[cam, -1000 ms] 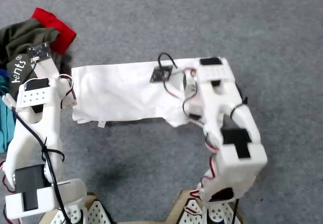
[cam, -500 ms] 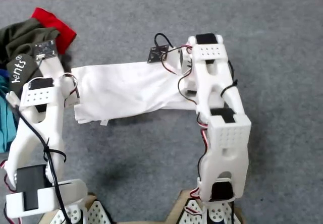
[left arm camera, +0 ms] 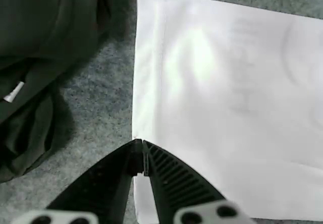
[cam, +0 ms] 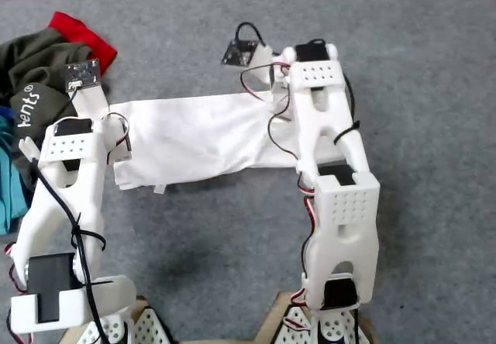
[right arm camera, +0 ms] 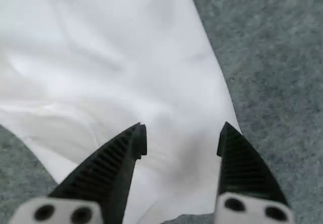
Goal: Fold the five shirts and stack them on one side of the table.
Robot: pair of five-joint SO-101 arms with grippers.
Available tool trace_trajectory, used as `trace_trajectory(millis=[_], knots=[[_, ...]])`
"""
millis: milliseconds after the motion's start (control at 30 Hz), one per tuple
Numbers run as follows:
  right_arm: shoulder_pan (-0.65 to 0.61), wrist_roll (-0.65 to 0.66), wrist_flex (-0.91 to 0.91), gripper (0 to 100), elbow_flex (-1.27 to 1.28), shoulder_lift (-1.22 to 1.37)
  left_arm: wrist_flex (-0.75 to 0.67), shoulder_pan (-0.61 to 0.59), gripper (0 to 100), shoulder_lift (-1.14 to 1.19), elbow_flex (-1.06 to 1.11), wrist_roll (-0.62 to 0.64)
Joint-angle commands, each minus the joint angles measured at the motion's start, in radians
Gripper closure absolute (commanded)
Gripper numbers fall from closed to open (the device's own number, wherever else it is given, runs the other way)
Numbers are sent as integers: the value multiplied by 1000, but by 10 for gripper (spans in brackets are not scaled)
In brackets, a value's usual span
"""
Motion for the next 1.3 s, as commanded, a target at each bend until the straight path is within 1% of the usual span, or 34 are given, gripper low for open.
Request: trace_trajectory(millis=[0, 67, 133, 200, 267, 367, 400, 500, 633, 733, 833, 900, 1067, 1200, 1267], knots=[[8, -23, 103, 842, -124, -13, -5, -1, 972, -35, -4, -9], [20, -41, 212, 900, -193, -13, -3, -1, 972, -38, -4, -9], [29, -58, 330, 982, -266, -13, -2, -1, 972, -43, -4, -9], [52, -66, 344, 982, -262, -24, 18, -1, 972, -43, -7, -9], [52, -44, 344, 984, -171, -67, 25, -2, 972, -43, -4, -9], [8, -37, 339, 985, 90, -174, 18, -2, 972, -44, 16, -9], [-9, -37, 311, 985, 179, -214, 18, -2, 972, -44, 18, -8], [-38, -44, 129, 985, 384, -300, 20, -2, 972, -44, 22, -8], [-69, -74, -169, 985, 499, -311, 18, -39, 972, -44, 16, -8], [-66, -91, -318, 985, 492, -269, 23, -76, 972, -44, 13, -8], [-71, -92, -382, 985, 458, -193, 25, -119, 972, -44, 19, -9], [-80, -92, -370, 985, 421, -148, 25, -134, 972, -44, 21, -9], [-81, -92, -203, 985, 311, -134, 25, -133, 972, -44, 21, -9], [-57, -95, -187, 985, 251, -145, 25, -130, 970, -44, 21, -9], [-31, -144, -161, 985, 186, -171, 26, -137, 970, -44, 19, -9]])
